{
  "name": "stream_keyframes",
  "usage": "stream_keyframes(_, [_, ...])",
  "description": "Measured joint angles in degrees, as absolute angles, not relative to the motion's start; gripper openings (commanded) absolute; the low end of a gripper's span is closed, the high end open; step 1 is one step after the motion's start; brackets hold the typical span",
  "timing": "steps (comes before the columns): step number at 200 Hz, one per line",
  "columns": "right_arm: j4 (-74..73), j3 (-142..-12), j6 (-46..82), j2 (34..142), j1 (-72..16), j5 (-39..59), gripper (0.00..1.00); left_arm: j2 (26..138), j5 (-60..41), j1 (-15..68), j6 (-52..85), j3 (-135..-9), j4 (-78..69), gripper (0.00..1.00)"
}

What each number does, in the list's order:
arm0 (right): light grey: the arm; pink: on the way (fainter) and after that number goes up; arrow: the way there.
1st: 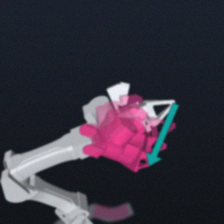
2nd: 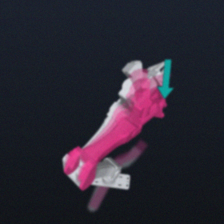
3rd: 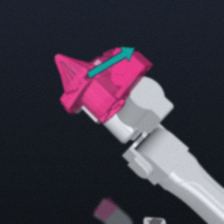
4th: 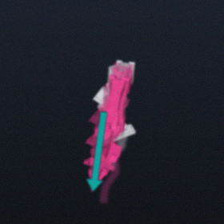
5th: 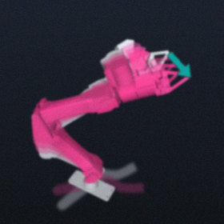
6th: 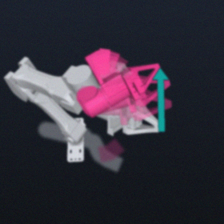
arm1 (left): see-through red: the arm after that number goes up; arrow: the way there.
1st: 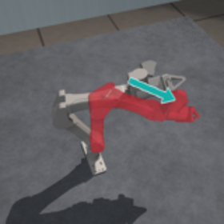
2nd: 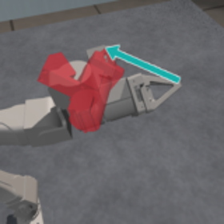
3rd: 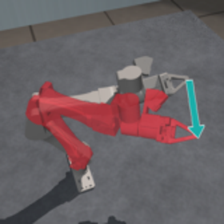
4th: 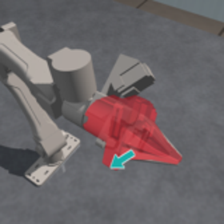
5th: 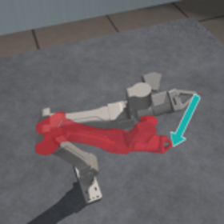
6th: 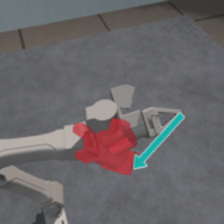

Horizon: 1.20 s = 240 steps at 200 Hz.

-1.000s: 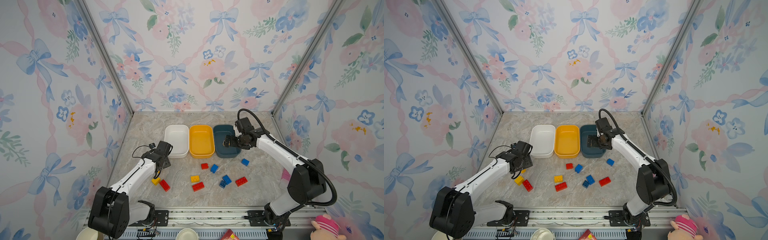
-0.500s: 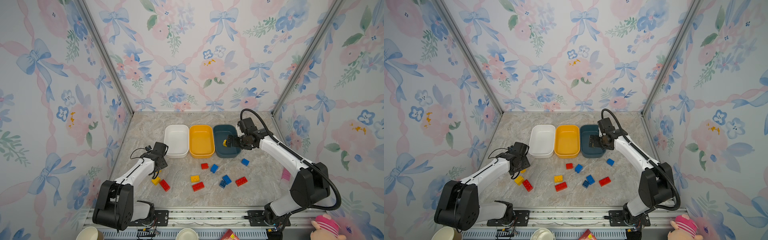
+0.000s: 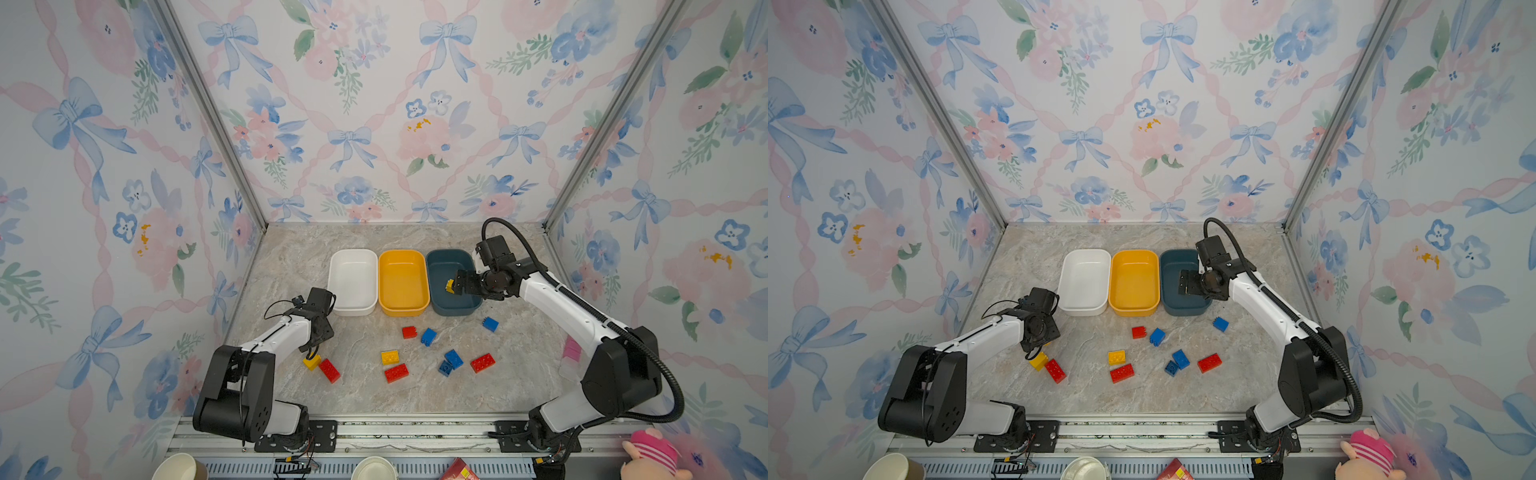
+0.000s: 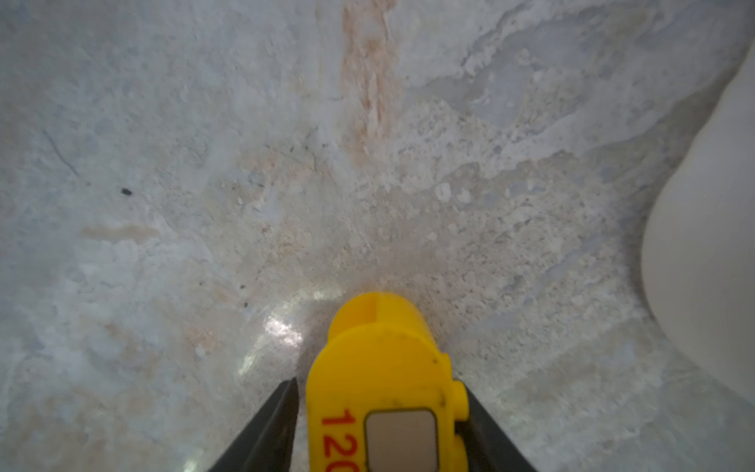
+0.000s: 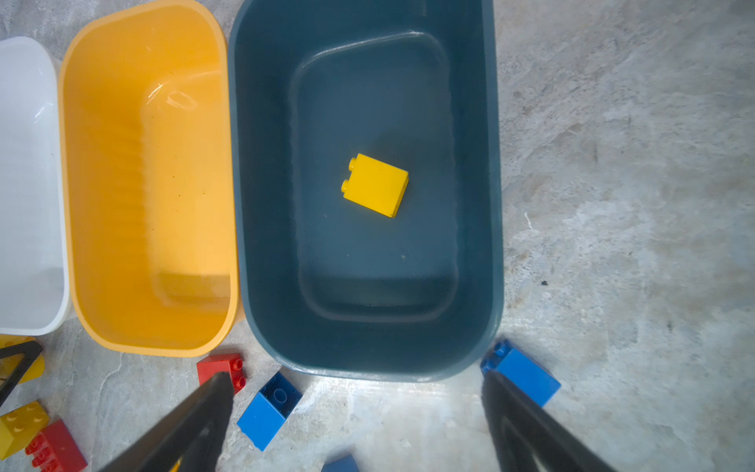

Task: Sort the legos into containers by color
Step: 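Lower the left gripper onto the yellow 120 brick and grasp it, then release 120 brick into teal bin with left gripper while right approaches blue brick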

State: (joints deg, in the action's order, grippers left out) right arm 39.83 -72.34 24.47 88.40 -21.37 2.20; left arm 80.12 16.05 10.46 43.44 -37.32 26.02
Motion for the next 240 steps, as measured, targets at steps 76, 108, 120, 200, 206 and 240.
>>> stream_keyframes(76, [39.8, -70.8, 24.8, 87.5, -21.4, 2.2, 0.97, 76.8, 16.3, 10.4, 43.8, -35.8, 25.3, 0.3])
stream_keyframes(108, [39.6, -69.4, 25.3, 87.3, -21.4, 2.2, 0.97, 70.5, 16.7, 10.4, 44.8, -35.2, 25.4, 0.27])
stream_keyframes(120, [39.6, -68.8, 25.3, 87.0, -21.4, 2.2, 0.97, 67.7, 17.0, 10.6, 45.3, -35.2, 25.3, 0.27])
stream_keyframes(200, [38.7, -64.5, 27.0, 83.0, -19.9, 4.4, 0.97, 61.9, 19.8, 24.0, 45.7, -44.6, 25.7, 0.24])
stream_keyframes(206, [38.6, -64.0, 27.2, 82.7, -19.8, 4.6, 0.97, 62.3, 20.0, 25.3, 45.7, -45.9, 25.8, 0.24])
stream_keyframes(240, [38.3, -60.5, 28.2, 79.8, -18.4, 6.2, 0.97, 66.9, 20.8, 33.2, 45.7, -52.9, 24.6, 0.24])
